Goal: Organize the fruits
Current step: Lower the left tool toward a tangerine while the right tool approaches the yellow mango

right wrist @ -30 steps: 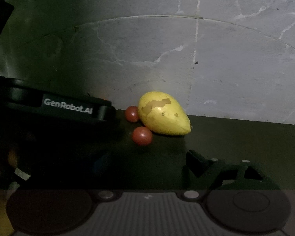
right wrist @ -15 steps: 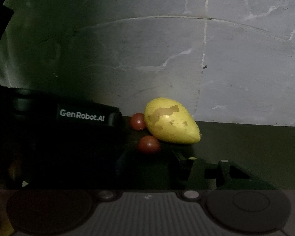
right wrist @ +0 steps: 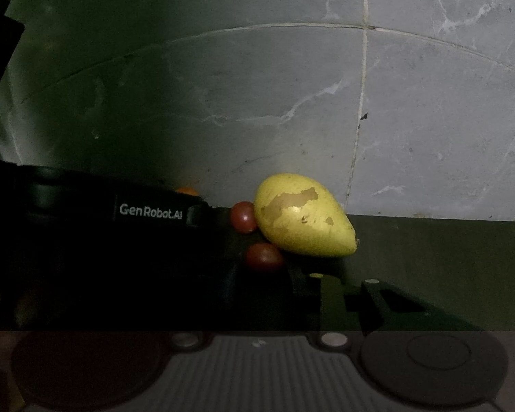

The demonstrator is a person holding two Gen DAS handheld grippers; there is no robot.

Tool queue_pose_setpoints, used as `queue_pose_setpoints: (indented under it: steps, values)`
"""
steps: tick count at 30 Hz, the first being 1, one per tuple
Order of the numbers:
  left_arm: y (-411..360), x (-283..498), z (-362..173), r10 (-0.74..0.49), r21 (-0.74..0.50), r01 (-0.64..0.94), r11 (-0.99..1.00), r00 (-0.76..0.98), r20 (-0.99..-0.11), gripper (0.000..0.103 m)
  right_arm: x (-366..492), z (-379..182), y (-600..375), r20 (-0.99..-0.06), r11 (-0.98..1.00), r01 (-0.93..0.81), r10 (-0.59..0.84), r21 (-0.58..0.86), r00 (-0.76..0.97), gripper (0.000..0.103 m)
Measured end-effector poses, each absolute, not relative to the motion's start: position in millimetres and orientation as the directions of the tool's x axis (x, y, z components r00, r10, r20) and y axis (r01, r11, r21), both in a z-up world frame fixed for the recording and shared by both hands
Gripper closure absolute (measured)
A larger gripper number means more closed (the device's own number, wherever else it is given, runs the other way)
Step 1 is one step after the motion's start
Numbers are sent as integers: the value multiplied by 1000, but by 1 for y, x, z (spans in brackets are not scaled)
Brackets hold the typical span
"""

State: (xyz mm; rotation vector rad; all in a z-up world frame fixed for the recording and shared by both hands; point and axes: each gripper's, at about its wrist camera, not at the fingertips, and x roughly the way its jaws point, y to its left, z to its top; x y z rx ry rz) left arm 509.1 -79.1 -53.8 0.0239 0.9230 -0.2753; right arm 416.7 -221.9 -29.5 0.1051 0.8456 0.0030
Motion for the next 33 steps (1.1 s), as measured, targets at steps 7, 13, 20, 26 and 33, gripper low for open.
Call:
queue_pose_setpoints:
  steps: [7,13,20,26,33]
  values:
    - [-81,509,-56,-228,-93,256,962,569,-790,65,413,-23,-220,-752,994,38,49,98,658,77]
    - [-80,507,-56,-233,-91,266,960,569,-789,69,412,-20,-223,-752,994,45,48,102,658,78]
    - [-76,498,-48,-244,-95,279,955,567,-787,70,411,-19,-221,-747,993,52,41,101,664,80]
    - [-71,487,-42,-257,-99,295,950,564,-785,70,406,-14,-218,-739,994,59,30,94,673,84]
    - [-65,476,-38,-256,-96,298,950,562,-787,70,411,-24,-214,-751,994,73,9,77,660,79]
